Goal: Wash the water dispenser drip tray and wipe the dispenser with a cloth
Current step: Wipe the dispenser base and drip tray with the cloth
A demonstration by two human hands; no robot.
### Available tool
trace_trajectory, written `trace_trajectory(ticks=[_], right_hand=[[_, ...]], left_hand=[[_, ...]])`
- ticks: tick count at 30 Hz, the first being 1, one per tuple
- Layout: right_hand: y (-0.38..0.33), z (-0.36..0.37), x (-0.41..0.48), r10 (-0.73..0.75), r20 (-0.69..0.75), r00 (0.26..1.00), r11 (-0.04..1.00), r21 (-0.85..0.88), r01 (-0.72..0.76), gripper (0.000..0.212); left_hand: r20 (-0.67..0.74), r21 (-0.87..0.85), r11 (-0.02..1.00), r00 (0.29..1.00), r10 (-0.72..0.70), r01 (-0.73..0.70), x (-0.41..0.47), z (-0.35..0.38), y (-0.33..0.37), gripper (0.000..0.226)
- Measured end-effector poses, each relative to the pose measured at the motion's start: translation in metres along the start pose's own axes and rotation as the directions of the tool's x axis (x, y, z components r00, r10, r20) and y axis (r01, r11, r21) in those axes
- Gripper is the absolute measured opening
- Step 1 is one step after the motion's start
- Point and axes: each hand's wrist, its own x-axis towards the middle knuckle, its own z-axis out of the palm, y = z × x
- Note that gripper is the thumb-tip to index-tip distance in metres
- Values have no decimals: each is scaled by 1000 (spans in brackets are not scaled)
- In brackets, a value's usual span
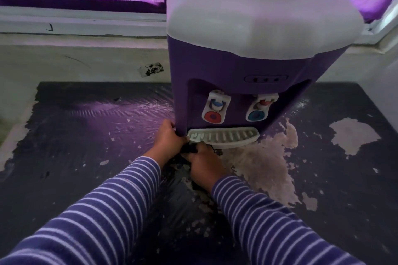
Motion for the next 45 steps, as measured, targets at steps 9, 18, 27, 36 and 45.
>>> trace_trajectory(ticks=[9, 18, 27, 36, 45], right_hand=[[69, -7, -25, 190, -247, 950, 979, 121, -164, 45], [80, -34, -27, 607, -414, 678, 715, 657, -239, 39], [74, -19, -18, 376, -411, 830, 899, 377, -220, 36], [63, -25, -18, 279, -558, 781, 950, 278, -141, 37], [88, -24, -13, 66, -425, 903, 996, 78, -36, 49]], left_hand=[[-48, 29, 999, 999, -12, 13, -2, 4, 0, 44], [-63, 29, 1000, 998, -9, 11, -3, 7, 0, 43], [-55, 4, 1000, 998, -19, 19, 0, 8, -2, 46], [-50, -7, 1000, 999, -14, 14, -3, 9, 1, 46], [-81, 14, 1000, 997, 5, -4, -3, 9, 2, 44]])
